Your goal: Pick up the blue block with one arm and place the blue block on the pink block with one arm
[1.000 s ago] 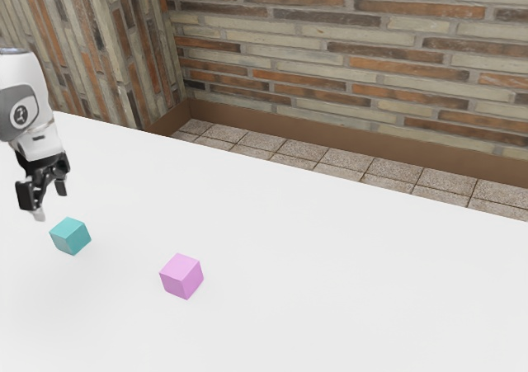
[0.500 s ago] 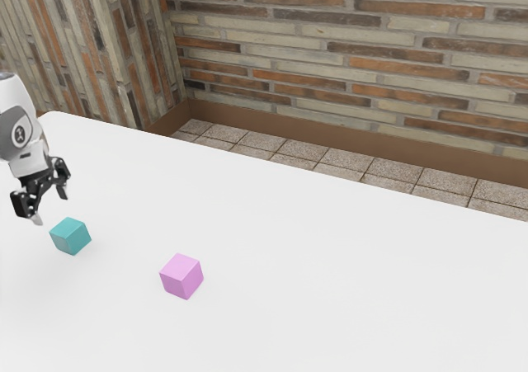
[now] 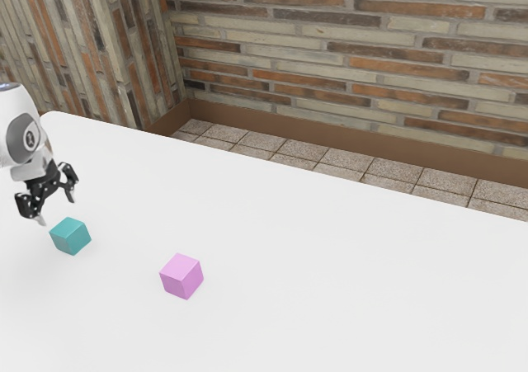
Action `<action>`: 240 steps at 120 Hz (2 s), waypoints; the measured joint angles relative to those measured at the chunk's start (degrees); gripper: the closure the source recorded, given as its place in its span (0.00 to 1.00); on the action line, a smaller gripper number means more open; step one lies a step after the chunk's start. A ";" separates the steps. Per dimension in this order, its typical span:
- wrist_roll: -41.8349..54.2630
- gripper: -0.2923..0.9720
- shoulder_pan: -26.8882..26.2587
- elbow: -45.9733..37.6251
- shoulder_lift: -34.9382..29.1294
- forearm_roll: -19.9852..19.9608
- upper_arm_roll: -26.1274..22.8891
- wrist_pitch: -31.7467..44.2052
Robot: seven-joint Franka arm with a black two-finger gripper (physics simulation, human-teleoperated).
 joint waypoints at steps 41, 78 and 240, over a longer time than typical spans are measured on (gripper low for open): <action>5.48 0.23 0.08 3.02 4.94 -3.33 -0.08 0.17; 8.36 0.23 0.10 3.68 8.01 -4.94 -0.10 0.19; -0.40 0.48 -2.90 -3.34 -5.77 -8.08 -21.41 -5.21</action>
